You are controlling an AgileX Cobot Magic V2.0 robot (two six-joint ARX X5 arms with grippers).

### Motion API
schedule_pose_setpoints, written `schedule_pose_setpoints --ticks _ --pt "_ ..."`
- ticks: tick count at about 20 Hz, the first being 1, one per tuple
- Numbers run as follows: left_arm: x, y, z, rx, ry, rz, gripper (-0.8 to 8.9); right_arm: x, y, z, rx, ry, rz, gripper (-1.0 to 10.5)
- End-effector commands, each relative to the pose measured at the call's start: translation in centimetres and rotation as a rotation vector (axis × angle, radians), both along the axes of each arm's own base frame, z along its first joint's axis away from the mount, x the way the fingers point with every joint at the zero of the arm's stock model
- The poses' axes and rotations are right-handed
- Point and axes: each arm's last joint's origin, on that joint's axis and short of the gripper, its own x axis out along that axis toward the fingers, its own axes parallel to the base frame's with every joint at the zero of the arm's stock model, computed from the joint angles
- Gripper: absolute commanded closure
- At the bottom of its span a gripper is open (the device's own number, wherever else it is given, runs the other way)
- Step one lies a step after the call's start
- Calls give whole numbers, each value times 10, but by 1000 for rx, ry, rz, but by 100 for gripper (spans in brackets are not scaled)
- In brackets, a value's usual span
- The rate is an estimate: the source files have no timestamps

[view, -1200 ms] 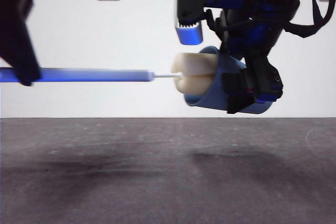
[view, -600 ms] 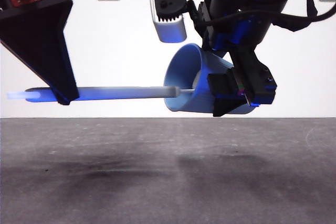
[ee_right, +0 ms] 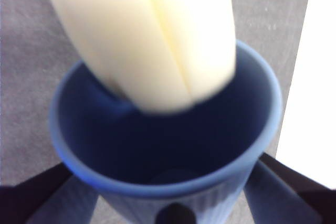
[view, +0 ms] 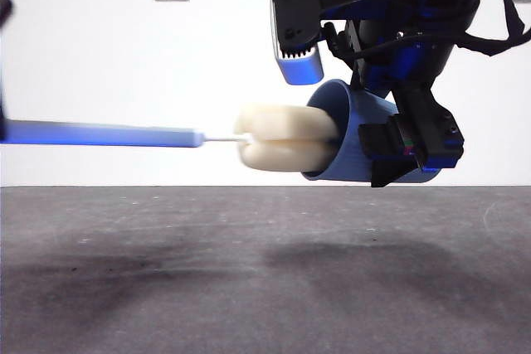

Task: Pick up the cup brush,pick up the cup,insert the brush into the cup,clean the cup,put the cup brush back,put the cup back to the fixed position on the table

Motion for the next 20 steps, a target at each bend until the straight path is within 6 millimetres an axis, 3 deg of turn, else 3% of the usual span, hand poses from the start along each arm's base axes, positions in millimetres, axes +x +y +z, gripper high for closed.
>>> schedule_pose_setpoints --ticks 1,9,15,20 --pt "-3 4 0 17 13 3 821 1 2 0 17 -3 -7 963" --pt "8 -11 -6 -58 36 -44 821 0 4 -1 40 18 24 963" --pt "33 -40 -25 -151 47 -72 821 -19 19 -1 58 42 137 963" --pt "39 -46 -30 -184 58 -59 821 -28 25 -1 59 43 170 963"
